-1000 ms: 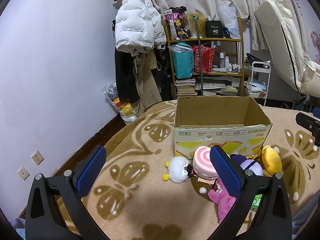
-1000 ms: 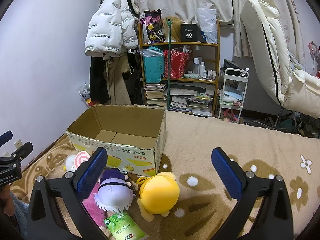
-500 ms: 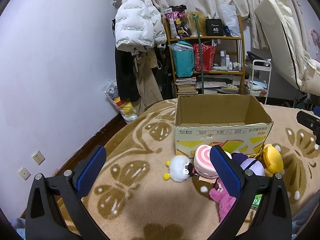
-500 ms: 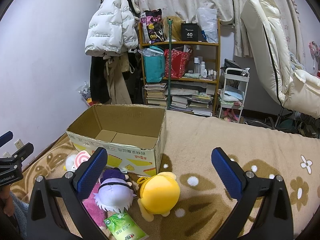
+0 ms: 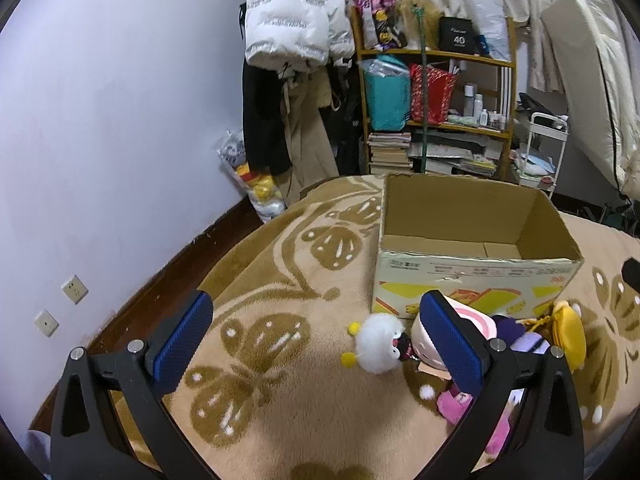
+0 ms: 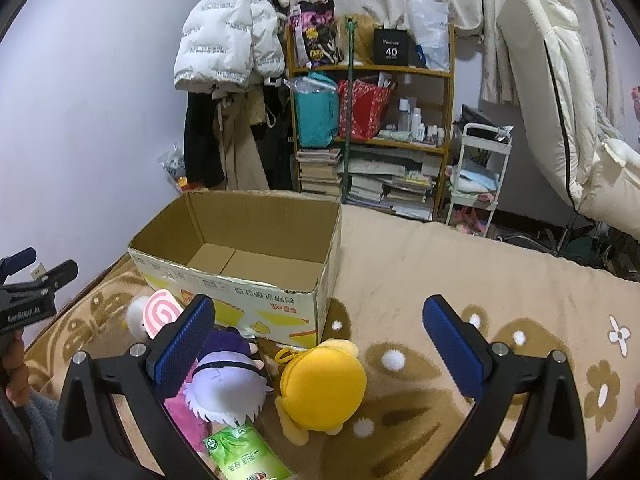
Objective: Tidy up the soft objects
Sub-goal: 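Lower left tool onto white fluffy plush and close it while right grasps yellow round plush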
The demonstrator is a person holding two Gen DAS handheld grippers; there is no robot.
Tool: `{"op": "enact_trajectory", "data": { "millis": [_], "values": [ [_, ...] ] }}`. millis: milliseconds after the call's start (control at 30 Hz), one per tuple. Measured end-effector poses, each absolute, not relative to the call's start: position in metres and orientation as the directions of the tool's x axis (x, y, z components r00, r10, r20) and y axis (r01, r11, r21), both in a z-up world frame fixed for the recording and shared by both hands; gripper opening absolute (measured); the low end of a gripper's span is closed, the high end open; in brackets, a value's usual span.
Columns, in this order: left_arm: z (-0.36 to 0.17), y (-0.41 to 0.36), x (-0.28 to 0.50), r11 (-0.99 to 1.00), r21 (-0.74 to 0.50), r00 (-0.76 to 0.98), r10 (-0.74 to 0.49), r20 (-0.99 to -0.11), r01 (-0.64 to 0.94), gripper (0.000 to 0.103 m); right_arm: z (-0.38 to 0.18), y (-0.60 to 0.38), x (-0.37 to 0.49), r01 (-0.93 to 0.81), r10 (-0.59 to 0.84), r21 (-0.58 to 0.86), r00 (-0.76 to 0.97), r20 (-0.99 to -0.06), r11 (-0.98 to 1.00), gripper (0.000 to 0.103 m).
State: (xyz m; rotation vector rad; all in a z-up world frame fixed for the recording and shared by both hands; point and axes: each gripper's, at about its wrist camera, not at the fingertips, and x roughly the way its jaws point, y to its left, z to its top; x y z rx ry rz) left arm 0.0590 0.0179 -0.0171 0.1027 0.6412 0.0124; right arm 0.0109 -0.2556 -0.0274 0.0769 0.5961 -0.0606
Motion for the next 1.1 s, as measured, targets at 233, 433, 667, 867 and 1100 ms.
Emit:
{"op": "enact_trajectory", "data": {
  "millis": [233, 433, 667, 867, 1100],
  "values": [
    [-0.030, 0.011, 0.083, 0.993, 0.113, 0.765, 0.042, -0.643, 0.041, 0.102, -0.041, -0.263, 0.027, 0.096, -0.040, 0.059, 0.790, -0.611, 0.994, 0.103],
    [-0.052, 0.005, 0.103, 0.980, 0.196, 0.717, 0.104, -0.689, 0.045, 0.102, -0.058, -0.277, 0.041, 0.118, -0.009, 0.120, 0.748, -0.663, 0.986, 0.103],
    [-0.073, 0.005, 0.128, 0.982, 0.176, 0.665, 0.086, -0.742, 0.069, 0.102, -0.082, -0.285, 0.056, 0.120, 0.022, 0.146, 0.696, -0.717, 0.982, 0.103],
    [-0.088, 0.009, 0.137, 0.987, 0.143, 0.623, 0.066, -0.780, 0.075, 0.102, -0.096, -0.284, 0.066, 0.114, 0.036, 0.148, 0.661, -0.750, 0.982, 0.103],
    [-0.101, 0.009, 0.145, 0.988, 0.131, 0.577, 0.059, -0.814, 0.084, 0.102, -0.112, -0.281, 0.075, 0.091, 0.065, 0.152, 0.613, -0.788, 0.984, 0.103]
  ]
}}
